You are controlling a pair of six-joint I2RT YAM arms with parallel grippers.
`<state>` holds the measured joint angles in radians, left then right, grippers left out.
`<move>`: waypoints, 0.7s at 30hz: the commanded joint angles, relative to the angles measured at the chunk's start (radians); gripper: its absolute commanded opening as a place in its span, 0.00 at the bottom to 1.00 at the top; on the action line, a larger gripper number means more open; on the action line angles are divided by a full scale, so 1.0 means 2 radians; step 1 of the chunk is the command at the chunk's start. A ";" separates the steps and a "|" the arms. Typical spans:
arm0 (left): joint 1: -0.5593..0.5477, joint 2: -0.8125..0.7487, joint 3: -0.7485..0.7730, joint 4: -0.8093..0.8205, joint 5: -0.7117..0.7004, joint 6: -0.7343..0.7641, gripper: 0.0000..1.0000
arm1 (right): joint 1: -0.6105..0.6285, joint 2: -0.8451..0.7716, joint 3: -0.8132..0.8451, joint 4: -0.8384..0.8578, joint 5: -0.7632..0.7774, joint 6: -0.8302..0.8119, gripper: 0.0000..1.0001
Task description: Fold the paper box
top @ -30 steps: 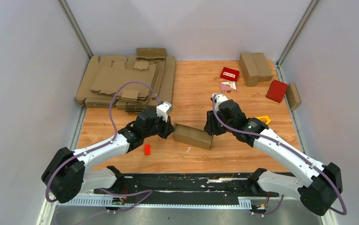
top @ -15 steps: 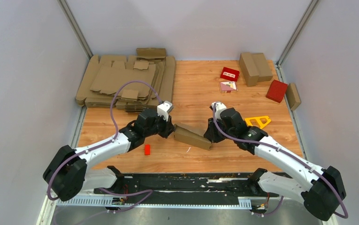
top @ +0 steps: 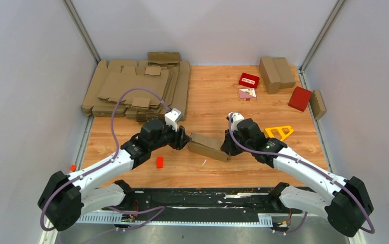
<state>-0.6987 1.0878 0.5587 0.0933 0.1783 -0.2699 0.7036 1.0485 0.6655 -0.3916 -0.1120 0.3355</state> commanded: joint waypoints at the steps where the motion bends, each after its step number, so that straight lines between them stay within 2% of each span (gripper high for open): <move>1: 0.002 -0.041 0.001 0.020 0.007 -0.001 0.53 | -0.004 0.016 -0.013 -0.006 0.011 0.000 0.06; 5: 0.005 -0.045 0.020 0.016 -0.001 -0.007 0.44 | -0.005 0.017 -0.010 -0.006 0.007 -0.002 0.06; 9: 0.014 -0.010 0.054 0.005 0.011 -0.005 0.16 | -0.005 0.013 -0.010 -0.006 0.007 -0.003 0.06; 12: 0.016 0.013 0.062 0.023 0.034 -0.004 0.00 | -0.006 0.015 -0.010 -0.007 0.008 -0.004 0.06; 15: 0.016 0.038 0.067 0.029 0.056 -0.003 0.00 | -0.007 0.018 -0.010 -0.008 0.008 -0.002 0.06; 21: 0.021 0.088 0.055 0.021 0.042 0.006 0.00 | -0.009 0.019 -0.009 -0.009 0.009 0.002 0.06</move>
<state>-0.6666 1.2148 0.6628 0.1158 0.2535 -0.2829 0.6960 1.0618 0.6655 -0.3733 -0.1219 0.3389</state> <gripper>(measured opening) 0.006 0.062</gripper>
